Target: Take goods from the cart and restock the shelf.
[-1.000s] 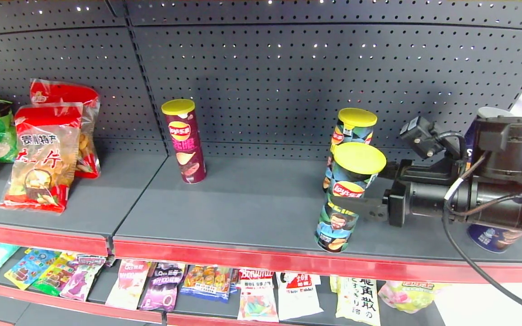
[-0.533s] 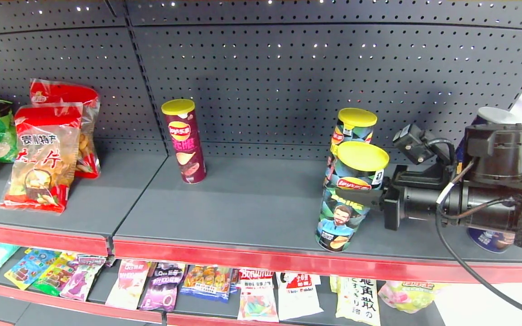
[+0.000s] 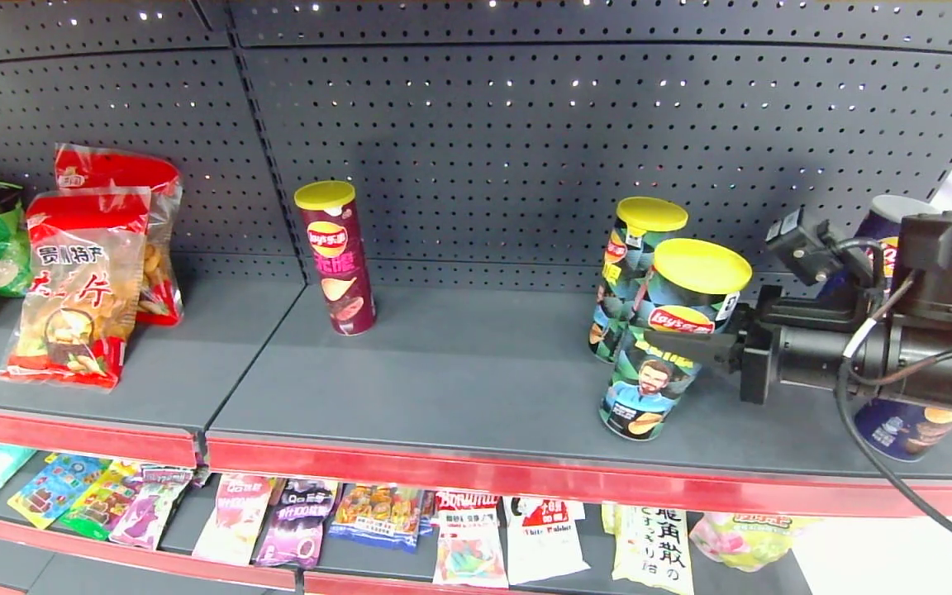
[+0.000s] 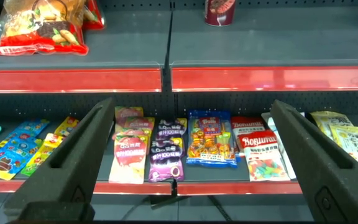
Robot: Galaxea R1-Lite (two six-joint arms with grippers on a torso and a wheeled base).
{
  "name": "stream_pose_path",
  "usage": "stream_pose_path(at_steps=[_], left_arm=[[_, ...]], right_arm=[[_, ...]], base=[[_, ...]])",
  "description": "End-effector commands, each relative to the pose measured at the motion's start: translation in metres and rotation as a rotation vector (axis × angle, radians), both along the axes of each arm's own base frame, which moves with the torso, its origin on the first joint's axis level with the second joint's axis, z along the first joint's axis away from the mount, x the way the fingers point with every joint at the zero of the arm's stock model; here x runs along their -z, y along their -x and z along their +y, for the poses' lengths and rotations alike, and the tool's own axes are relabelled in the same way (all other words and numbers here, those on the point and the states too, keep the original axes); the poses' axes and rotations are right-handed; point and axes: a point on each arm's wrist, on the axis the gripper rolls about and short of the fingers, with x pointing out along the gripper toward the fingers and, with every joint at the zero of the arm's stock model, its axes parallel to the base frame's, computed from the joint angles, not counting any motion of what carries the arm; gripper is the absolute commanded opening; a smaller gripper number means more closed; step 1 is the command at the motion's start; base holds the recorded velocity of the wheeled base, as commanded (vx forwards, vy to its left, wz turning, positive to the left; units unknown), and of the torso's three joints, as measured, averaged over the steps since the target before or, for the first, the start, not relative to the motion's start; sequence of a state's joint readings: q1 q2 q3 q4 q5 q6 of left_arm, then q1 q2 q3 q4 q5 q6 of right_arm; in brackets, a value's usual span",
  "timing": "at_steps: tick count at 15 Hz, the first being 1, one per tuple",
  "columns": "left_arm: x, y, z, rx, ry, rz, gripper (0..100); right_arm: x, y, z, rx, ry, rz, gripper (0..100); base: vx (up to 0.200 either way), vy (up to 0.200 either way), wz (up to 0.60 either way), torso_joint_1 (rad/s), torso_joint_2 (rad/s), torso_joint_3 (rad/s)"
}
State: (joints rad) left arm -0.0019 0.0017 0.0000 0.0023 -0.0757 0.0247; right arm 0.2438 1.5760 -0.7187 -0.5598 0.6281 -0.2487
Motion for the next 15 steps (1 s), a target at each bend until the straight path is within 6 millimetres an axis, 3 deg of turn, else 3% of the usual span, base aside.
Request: stream_pose_path(at_steps=[1,6,15], left_arm=[[0.0,0.0,0.0,-0.001,0.0,-0.001,100],[0.0,0.0,0.0,-0.001,0.0,0.001,100],[0.0,0.0,0.0,-0.001,0.0,-0.001,100]], right_arm=[[-0.001,-0.001,-0.009,0.003,-0.004,-0.009,0],[0.005,-0.004,-0.002,-0.095,0.01,-0.021,0],[0.01,0.002,-0.004,-0.104,0.022,-0.014,0]], base=[[0.0,0.0,0.0,0.0,0.0,0.0],[0.0,0.0,0.0,0.0,0.0,0.0],[0.0,0.0,0.0,0.0,0.0,0.0]])
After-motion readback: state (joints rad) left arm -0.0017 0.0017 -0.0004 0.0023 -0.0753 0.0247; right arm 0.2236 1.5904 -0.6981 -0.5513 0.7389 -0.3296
